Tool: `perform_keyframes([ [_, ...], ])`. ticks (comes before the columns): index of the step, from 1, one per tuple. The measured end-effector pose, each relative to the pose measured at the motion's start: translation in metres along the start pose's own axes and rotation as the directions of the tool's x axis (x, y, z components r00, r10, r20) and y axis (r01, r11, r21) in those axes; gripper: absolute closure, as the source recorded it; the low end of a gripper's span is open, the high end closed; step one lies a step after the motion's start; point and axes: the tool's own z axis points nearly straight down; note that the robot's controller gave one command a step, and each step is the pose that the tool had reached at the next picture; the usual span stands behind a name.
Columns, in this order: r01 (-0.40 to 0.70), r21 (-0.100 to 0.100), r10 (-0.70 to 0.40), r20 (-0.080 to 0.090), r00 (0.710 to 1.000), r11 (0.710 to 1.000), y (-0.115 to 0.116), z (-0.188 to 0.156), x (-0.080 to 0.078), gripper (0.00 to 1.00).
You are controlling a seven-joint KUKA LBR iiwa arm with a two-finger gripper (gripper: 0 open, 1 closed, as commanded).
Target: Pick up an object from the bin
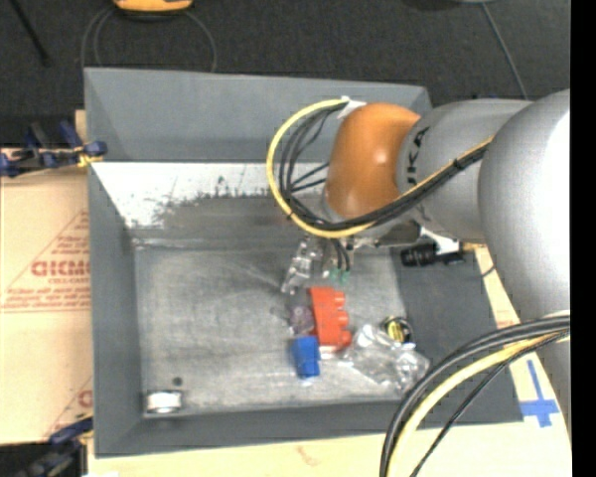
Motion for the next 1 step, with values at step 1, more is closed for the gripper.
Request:
perform_keyframes([
  [1, 0.292, 0.002, -0.292, 0.009, 0.956, 0.956, -0.0044, -0.2021, -0.0231, 1.00],
])
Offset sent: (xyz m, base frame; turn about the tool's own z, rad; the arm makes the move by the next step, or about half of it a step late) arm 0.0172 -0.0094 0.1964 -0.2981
